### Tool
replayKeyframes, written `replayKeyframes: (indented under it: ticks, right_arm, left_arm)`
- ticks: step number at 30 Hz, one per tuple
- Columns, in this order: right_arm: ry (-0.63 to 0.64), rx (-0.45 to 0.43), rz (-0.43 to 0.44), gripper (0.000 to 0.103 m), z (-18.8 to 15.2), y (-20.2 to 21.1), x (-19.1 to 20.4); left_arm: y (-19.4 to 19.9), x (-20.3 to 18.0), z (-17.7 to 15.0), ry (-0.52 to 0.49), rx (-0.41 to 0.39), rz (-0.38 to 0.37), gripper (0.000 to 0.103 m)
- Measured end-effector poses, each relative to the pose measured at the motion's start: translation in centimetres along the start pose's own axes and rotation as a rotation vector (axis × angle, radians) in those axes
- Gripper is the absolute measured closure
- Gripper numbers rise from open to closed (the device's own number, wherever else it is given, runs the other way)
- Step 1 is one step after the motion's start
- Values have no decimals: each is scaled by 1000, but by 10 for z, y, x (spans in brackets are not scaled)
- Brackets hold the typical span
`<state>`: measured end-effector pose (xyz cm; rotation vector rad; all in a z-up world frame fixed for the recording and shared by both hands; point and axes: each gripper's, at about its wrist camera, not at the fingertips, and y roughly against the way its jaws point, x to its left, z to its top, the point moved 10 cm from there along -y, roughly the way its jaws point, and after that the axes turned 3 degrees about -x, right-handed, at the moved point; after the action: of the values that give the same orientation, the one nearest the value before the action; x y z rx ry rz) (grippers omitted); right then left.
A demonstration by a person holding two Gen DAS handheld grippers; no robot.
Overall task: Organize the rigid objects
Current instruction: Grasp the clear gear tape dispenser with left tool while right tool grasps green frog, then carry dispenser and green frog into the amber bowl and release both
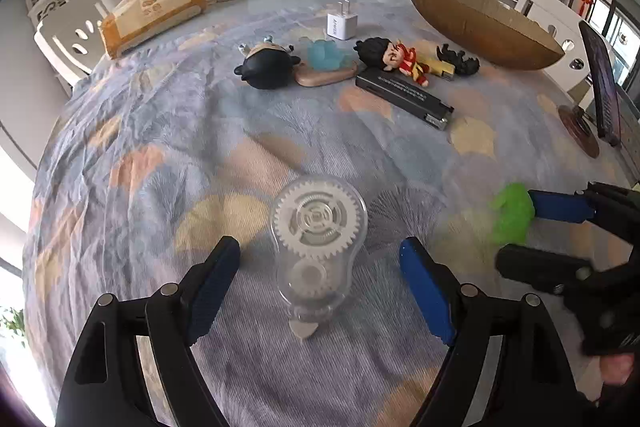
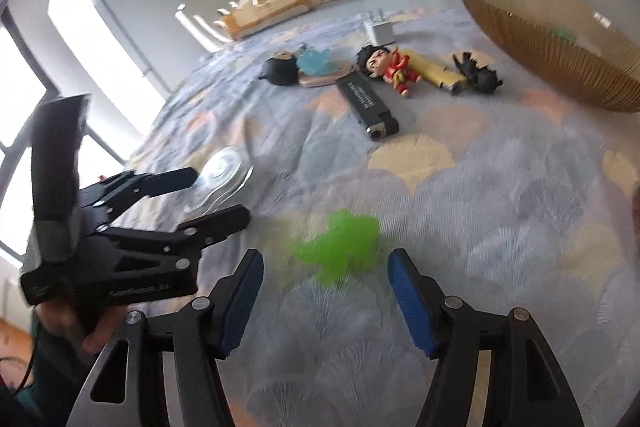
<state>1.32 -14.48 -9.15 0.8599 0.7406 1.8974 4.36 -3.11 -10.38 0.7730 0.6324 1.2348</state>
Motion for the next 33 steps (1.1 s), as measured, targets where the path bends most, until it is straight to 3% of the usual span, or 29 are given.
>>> replayKeyframes:
  ticks: [3,5,6,7,10,15,23,29,33]
  right_arm:
    - [56,-13,-114,50,3,-5,0]
    - [69,-19,-139,53,5,-6,0]
    - [75,-24,-149,54,6,-7,0]
    - [89,-33,-162,54,6,-7,1]
    - [115,-52,-173,55,7,-6,2]
    - [82,-87,-114,57,10,2,0]
    - [34,-140,-87,57,17,21,-10]
    - [-10,-199,-74,57,31,48,-27]
    - [-25,-267,-94,57,57,77,-40]
  left_arm:
    - [-1,0,2,9,-2,9,23]
    - [-1,-3,4,1,-10,8,38]
    - [1,-6,6,-6,-21,6,54]
    - [1,-7,7,-8,-26,5,57]
    - [1,-6,9,7,-34,20,57]
    - [9,-5,12,35,-54,6,57]
    - [19,-22,22,7,-85,3,57]
    - [39,-40,47,-7,-152,-27,57]
    - [58,-53,82,-7,-223,-61,57]
